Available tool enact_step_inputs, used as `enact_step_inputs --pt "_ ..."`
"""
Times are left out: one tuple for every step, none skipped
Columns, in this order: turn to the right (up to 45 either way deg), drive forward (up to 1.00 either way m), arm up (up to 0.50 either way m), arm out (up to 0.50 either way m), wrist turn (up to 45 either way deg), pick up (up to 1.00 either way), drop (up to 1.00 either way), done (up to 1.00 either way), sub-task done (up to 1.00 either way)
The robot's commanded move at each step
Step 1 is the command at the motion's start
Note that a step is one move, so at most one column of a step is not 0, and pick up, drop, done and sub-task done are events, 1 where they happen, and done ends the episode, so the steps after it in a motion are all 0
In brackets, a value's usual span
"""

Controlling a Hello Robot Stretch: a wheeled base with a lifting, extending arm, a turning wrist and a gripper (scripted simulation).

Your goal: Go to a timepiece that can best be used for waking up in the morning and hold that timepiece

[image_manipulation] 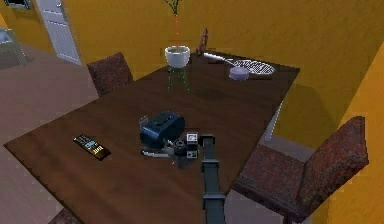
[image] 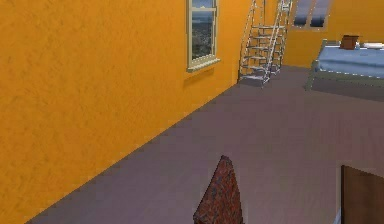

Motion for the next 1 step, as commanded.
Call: enact_step_inputs --pt "0.0 0.00 0.00 0.00 0.0 1.00 0.00 0.00 0.00"
